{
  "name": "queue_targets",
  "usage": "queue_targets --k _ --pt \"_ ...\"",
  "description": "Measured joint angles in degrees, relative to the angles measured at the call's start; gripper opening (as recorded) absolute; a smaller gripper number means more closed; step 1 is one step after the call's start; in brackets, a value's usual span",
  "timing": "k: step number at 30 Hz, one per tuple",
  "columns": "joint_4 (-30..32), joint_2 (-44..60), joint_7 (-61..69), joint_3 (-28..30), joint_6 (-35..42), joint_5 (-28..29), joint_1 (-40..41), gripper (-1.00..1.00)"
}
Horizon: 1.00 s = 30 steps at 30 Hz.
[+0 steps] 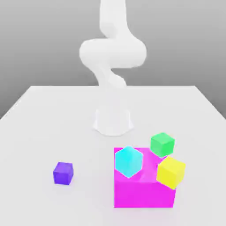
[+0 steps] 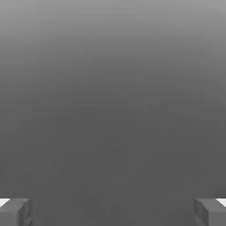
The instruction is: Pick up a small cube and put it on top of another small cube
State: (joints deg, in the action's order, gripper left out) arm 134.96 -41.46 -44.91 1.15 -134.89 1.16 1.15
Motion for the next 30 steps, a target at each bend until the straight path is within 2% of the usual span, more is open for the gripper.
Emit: queue_targets --k 12,18,21,26,27,30 --pt "17.23 25.19 7.08 8.91 -17.57 3.87 6.37 0.00" --pt "26.07 38.51 14.49 13.79 -26.78 0.64 9.32 0.00" --pt "27.62 44.94 19.64 12.48 -31.48 -4.90 10.61 0.00" --pt "25.90 55.36 25.79 3.76 -39.72 -12.95 17.52 0.00" --pt "25.59 56.98 26.20 2.32 -41.06 -13.43 18.86 -1.00" --pt "25.59 56.98 26.16 2.32 -41.04 -13.38 18.88 -1.00"
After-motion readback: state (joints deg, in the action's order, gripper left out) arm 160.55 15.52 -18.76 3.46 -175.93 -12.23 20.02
